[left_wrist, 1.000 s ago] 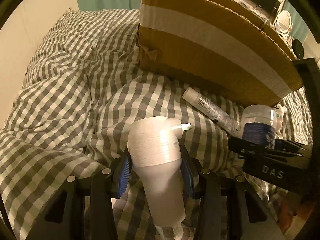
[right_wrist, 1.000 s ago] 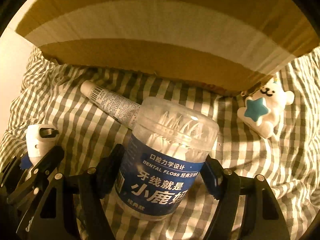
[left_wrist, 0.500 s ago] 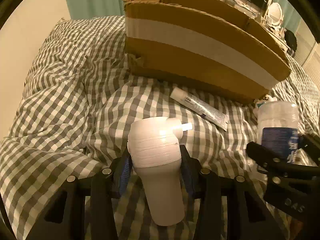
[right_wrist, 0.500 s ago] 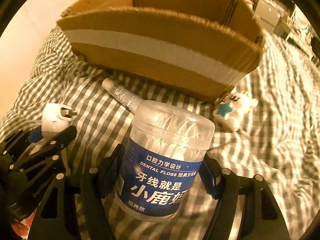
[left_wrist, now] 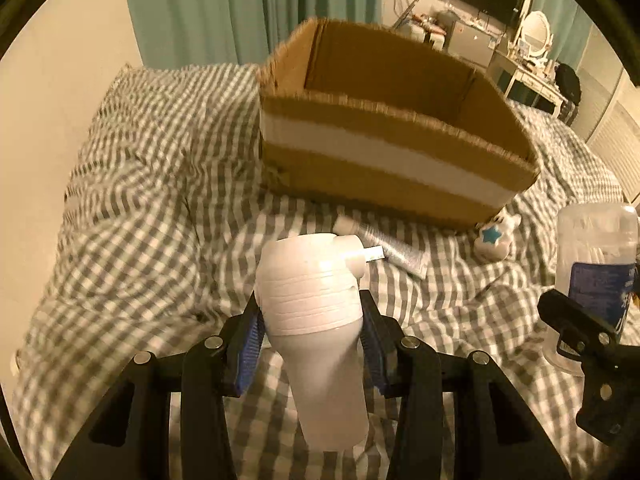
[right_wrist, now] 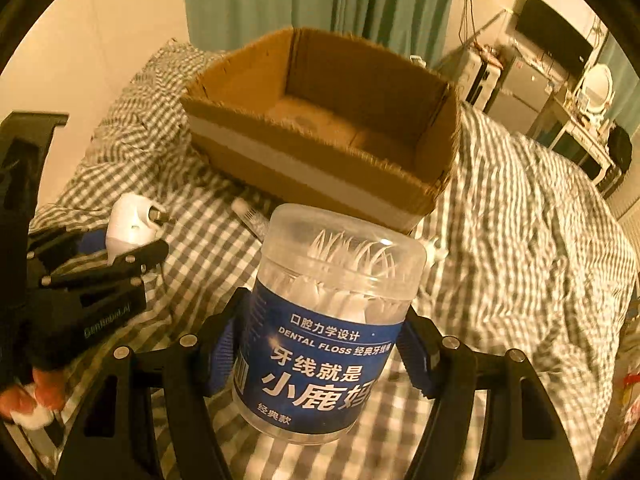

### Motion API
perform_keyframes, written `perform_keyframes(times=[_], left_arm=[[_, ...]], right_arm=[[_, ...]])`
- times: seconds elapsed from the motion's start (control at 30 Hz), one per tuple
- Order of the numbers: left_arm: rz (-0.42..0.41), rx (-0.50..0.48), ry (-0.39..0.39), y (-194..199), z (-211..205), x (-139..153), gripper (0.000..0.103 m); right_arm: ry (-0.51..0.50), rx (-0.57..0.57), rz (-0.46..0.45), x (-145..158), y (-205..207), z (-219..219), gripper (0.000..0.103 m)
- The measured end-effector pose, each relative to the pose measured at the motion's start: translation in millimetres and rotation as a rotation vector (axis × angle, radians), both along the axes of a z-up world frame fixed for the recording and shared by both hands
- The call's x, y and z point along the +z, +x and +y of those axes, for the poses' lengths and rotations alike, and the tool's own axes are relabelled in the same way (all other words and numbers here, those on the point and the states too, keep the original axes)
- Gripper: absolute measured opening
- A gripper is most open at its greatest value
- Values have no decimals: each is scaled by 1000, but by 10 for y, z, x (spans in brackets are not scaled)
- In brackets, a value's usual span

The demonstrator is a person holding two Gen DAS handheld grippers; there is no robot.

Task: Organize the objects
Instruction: 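Carry the white bottle and floss jar into the box while both grippers release them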

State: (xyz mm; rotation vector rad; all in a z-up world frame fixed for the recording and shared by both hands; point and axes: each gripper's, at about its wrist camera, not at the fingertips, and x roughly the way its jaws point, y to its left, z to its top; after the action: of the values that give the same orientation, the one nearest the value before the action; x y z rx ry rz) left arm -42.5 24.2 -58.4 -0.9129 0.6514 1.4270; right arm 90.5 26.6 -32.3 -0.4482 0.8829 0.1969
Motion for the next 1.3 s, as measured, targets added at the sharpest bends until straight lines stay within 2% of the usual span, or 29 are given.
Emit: perform_keyframes(times=[0.27,0.4,0.53,0.7,0.87,1.03,1.2,1.3], left_arm=[[22,-32,111,-98,118,606,45],[22,-51,159,-120,299,873,45],[10,-53,223,-175,551,1158,45],[23,-46,280,-240,985,1392,45],[16,-26,302,-258,1393,1463,45],[-15,10,297,-254,1825,1397,45],[15,3,272,-99,2148,1208,45],[21,1,233,-28,2359,1021,45]], right_arm=[[14,56,-18,401,-35,59,68],[1,103,-82,702,70,152,67],[5,127,-170,1064,299,220,67],[38,121,-229,1356,701,235,67],[147,96,-261,1556,1140,182,67],[270,53,-280,1653,1581,77,67],[338,21,-252,1554,1998,-65,67],[327,1,-219,1354,2206,-115,67]])
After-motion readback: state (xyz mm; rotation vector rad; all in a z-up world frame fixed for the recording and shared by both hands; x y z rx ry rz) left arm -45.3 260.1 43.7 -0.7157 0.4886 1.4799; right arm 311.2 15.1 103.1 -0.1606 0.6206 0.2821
